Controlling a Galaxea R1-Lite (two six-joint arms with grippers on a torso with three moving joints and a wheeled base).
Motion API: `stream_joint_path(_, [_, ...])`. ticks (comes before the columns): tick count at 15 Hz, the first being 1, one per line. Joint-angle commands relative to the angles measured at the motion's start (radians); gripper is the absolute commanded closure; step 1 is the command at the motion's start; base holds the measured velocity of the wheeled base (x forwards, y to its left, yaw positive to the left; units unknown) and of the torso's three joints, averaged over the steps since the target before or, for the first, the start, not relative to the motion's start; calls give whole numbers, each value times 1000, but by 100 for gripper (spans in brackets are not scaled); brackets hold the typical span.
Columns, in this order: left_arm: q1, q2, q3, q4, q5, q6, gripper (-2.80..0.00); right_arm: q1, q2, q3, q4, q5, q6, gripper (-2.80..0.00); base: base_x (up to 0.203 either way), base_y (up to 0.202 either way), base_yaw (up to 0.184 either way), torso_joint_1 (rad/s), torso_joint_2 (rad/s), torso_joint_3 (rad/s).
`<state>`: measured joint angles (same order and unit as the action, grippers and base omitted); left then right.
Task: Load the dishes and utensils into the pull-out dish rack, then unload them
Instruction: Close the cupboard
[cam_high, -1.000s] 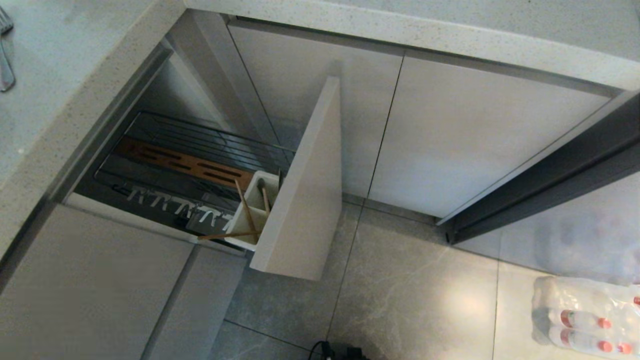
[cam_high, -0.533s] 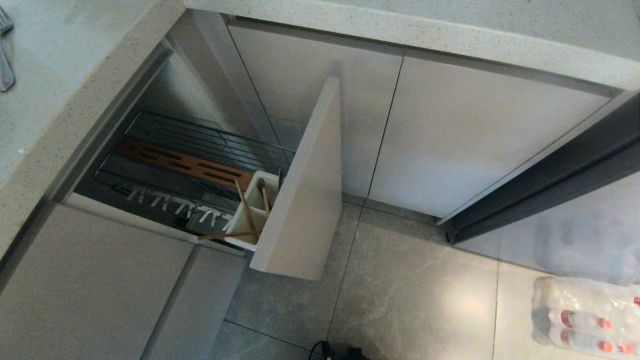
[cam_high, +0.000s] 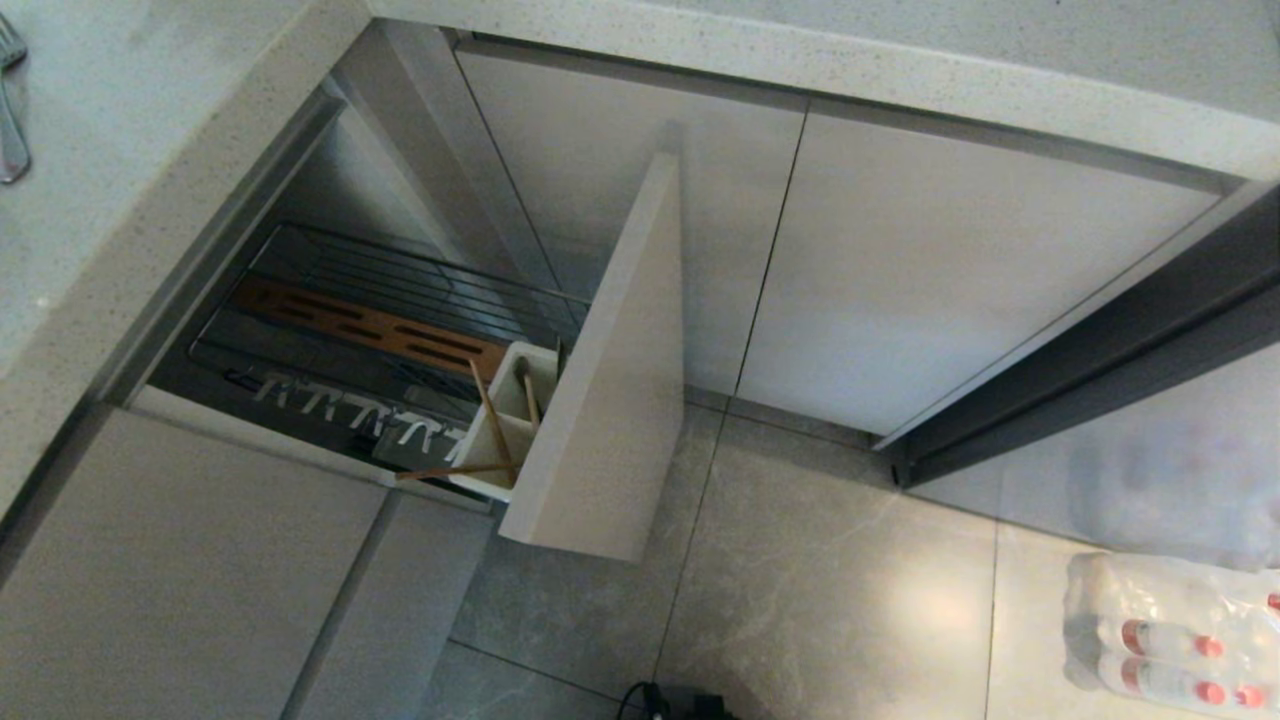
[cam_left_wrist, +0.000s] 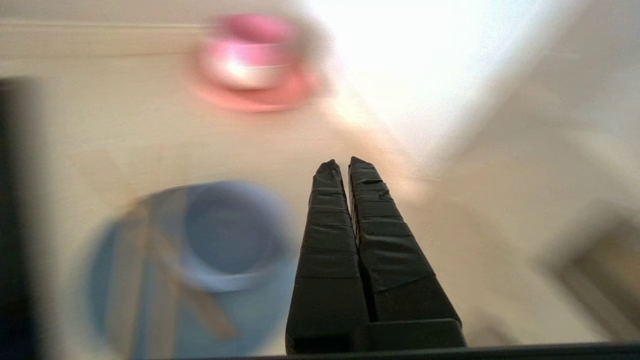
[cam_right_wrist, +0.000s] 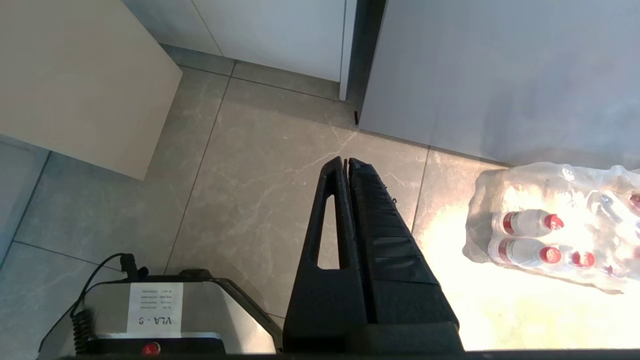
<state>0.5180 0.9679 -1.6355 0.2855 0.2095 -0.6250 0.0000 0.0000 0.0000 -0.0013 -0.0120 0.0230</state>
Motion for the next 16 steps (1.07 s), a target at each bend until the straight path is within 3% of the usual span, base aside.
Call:
stream_joint_path(1, [-72,-8,-72,4,-48,2,0,0,0,0,0,0,0,0,0,0,0,0,0,0])
stream_joint_path(3, [-151,-5,-106,6,-153,5,0,0,0,0,0,0,0,0,0,0,0,0,0,0])
stream_joint_path(5, [-275,-5,-118,10,-272,-1,0,0,2,0,0,0,0,0,0,0,0,0,0,0])
stream_joint_path(8, [-418,-1,-97,26,-471,-58,0,0,0,0,0,0,0,0,0,0,0,0,0,0])
stream_joint_path(12, [-568,39,-57,95,-663,-74,0,0,2,0,0,0,0,0,0,0,0,0,0,0])
stream_joint_path(16, [-728,58,-40,176,-798,-85,0,0,0,0,0,0,0,0,0,0,0,0,0,0])
